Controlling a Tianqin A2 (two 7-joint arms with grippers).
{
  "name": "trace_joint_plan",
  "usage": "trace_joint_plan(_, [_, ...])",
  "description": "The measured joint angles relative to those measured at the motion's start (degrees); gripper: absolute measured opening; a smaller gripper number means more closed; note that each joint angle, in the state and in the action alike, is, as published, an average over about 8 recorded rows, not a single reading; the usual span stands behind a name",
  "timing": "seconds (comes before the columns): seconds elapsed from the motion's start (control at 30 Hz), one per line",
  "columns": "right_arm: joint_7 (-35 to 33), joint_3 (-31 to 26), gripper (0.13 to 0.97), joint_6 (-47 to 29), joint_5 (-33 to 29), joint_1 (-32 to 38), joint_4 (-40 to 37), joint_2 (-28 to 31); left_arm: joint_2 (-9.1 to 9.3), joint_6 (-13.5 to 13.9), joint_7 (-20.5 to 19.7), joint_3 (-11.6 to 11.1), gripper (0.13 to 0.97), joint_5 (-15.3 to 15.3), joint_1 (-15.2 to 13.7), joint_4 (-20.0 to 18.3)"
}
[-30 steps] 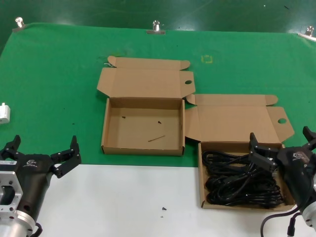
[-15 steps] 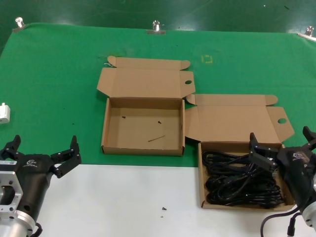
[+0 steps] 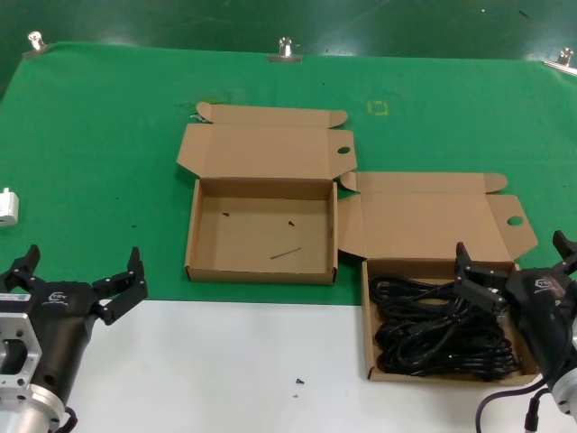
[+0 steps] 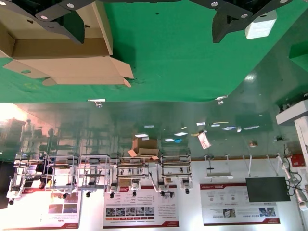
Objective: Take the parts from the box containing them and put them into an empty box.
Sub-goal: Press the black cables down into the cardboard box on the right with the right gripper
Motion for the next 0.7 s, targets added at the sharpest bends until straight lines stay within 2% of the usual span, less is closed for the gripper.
trace_joint_plan(0.27, [0.0, 0.0, 0.966, 0.0, 0.0, 0.0, 0.0, 0.0, 0.0, 0.0, 0.0, 0.0, 0.901, 0.0, 0.0, 0.0])
trace_joint_plan(0.57, [0.3, -0.7, 0.966, 0.4, 0.3, -0.3, -0.1, 1.0, 0.0, 0.0, 0.0, 0.0, 0.775, 0.0, 0.0, 0.0])
trace_joint_plan(0.7, [0.5, -1.2, 0.966, 0.4, 0.4, -0.5, 0.0, 1.6, 0.0, 0.0, 0.0, 0.0, 0.68, 0.0, 0.0, 0.0])
